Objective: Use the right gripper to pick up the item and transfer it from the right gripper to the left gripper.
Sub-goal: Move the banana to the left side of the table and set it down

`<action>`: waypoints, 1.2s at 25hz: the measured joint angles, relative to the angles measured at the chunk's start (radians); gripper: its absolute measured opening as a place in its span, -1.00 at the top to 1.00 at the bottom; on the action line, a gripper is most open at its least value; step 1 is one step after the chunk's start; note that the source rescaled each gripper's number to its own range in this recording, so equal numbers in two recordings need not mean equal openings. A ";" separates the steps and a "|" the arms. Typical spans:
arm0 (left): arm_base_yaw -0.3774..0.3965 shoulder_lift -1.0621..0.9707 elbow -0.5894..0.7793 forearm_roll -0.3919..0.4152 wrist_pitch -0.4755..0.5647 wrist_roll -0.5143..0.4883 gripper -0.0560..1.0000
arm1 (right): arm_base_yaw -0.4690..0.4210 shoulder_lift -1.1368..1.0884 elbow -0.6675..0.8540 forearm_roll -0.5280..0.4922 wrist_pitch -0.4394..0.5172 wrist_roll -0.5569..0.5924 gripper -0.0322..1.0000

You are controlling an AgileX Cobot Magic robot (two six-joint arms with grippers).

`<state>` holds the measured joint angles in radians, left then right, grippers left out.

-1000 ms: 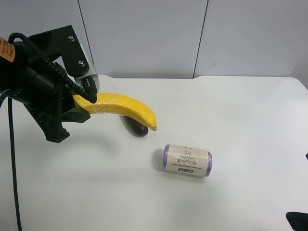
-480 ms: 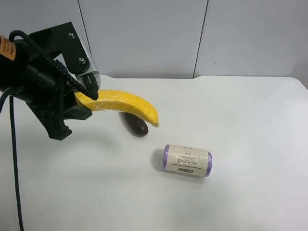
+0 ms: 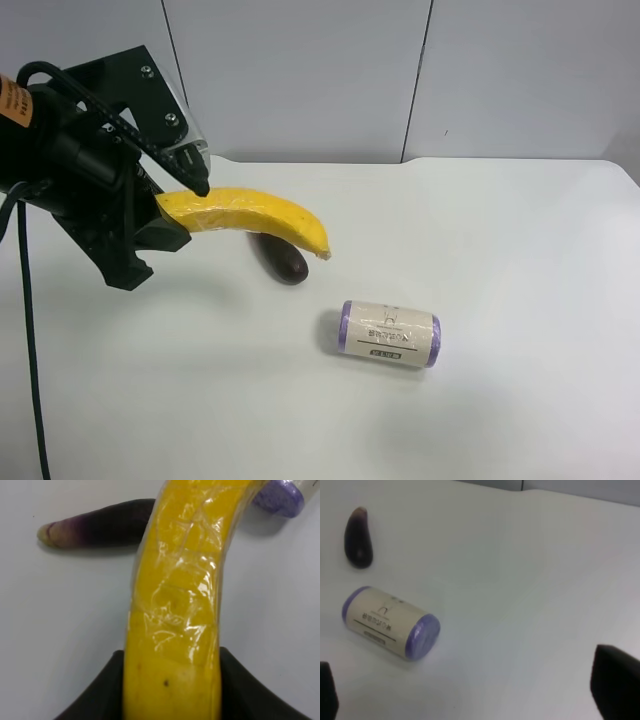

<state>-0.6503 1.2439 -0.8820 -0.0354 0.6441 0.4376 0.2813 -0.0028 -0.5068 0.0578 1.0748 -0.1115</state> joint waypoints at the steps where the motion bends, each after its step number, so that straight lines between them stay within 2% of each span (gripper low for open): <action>1: 0.012 0.005 0.000 0.000 -0.001 -0.029 0.84 | 0.000 0.000 0.000 0.000 0.000 0.000 -1.00; 3: 0.053 0.019 0.000 0.000 -0.010 -0.099 0.84 | -0.002 0.000 0.000 0.000 0.000 0.000 -1.00; 10: 0.284 0.110 0.000 -0.003 -0.107 -0.306 0.84 | -0.002 0.000 0.000 0.001 0.000 0.000 -1.00; 15: 0.435 0.191 0.000 -0.004 -0.196 -0.357 0.84 | -0.002 0.000 0.000 0.001 0.000 0.000 -1.00; 18: 0.497 0.255 0.000 -0.004 -0.231 -0.367 0.84 | -0.002 0.000 0.000 0.001 0.000 0.000 -1.00; 22: 0.534 0.364 0.000 -0.004 -0.242 -0.380 0.84 | -0.002 0.000 0.000 0.001 0.000 0.000 -1.00; 30: 0.538 0.500 0.000 -0.005 -0.325 -0.475 0.84 | -0.002 0.000 0.000 0.001 0.000 0.000 -1.00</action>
<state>-0.1123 1.7444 -0.8822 -0.0404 0.3195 -0.0379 0.2793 -0.0028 -0.5068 0.0587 1.0748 -0.1115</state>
